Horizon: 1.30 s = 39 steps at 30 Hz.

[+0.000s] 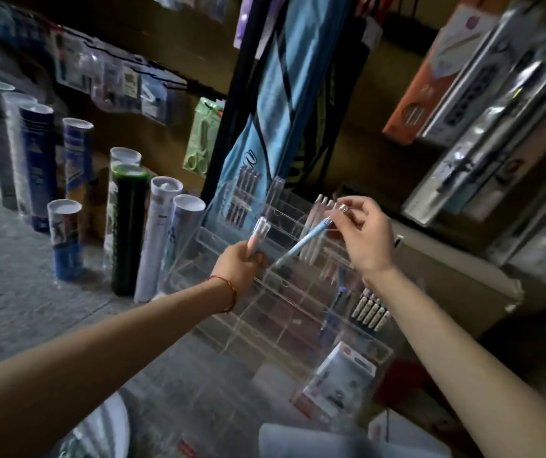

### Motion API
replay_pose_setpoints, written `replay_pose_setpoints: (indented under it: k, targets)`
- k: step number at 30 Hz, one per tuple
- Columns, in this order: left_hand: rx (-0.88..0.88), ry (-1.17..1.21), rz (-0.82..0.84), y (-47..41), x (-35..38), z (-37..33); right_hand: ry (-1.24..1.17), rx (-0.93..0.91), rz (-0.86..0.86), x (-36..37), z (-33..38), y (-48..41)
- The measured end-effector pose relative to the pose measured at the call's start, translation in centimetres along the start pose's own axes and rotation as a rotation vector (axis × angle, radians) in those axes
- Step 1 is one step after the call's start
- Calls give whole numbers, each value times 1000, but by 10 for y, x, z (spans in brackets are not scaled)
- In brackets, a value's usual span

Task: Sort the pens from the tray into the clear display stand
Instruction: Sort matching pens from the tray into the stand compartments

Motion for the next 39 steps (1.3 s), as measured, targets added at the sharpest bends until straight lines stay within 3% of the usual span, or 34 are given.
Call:
replay_pose_setpoints:
  k: [7,14,18,23,34,39]
  targets:
    - [17,-146,3,10,35,0,190,-111,-105,-43,-6,4]
    - [156,-385,57,6,48,-9,290,-93,77,-19,-34,16]
    - [241,-537,104,-4,46,-6,289,27,218,-7,-54,19]
    - [389,-682,107,-15,46,-6,284,130,251,-7,-72,16]
    - [283,-530,174,-23,46,2,372,231,352,4,-87,21]
    - [248,-513,197,-25,47,2,558,175,412,9,-83,20]
Point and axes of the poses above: each hand's wrist, its own y-axis away from the middle knuckle, its own x-axis out of the palm, z = x × y, the point moved 3 cm from there along -y, towards the middle knuckle, and after that the axes turned 8 degrees about -x, right-handed, at the moved point
